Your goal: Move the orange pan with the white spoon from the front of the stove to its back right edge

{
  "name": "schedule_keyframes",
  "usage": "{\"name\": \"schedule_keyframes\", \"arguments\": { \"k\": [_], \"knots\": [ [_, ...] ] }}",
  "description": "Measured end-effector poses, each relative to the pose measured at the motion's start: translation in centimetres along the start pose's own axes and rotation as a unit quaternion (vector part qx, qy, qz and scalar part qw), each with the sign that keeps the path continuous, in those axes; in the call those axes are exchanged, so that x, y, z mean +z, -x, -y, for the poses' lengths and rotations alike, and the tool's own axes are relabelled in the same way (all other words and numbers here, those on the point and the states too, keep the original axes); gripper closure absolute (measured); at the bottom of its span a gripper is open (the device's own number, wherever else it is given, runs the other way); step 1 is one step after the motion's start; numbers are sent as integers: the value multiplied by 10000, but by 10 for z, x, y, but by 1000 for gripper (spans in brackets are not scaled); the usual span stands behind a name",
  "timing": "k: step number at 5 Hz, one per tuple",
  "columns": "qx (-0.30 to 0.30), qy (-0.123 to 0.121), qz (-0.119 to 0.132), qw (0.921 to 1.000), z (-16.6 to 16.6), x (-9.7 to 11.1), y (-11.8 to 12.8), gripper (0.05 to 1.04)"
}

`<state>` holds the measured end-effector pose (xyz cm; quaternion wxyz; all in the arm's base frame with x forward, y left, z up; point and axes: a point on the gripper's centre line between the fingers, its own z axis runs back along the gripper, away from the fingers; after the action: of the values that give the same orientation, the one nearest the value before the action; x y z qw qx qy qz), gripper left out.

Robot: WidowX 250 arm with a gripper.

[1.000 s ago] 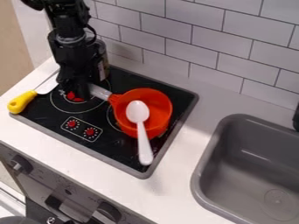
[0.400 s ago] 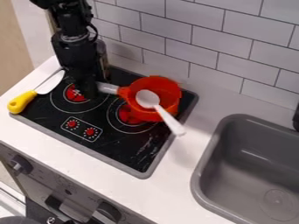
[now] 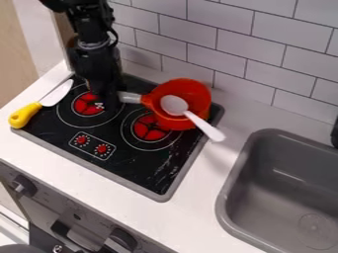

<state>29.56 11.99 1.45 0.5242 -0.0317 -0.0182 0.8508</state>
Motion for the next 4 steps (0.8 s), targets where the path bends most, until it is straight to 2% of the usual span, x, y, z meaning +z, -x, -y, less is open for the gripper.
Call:
{"name": "schedule_keyframes", "arguments": {
  "k": [1, 2, 4],
  "knots": [
    [24, -1, -17, 10000, -1, -1, 1, 727],
    [-44, -16, -16, 10000, -2, -1, 1, 672],
    [-96, -176, -155, 9997, -7, -2, 2, 150]
  ]
}}
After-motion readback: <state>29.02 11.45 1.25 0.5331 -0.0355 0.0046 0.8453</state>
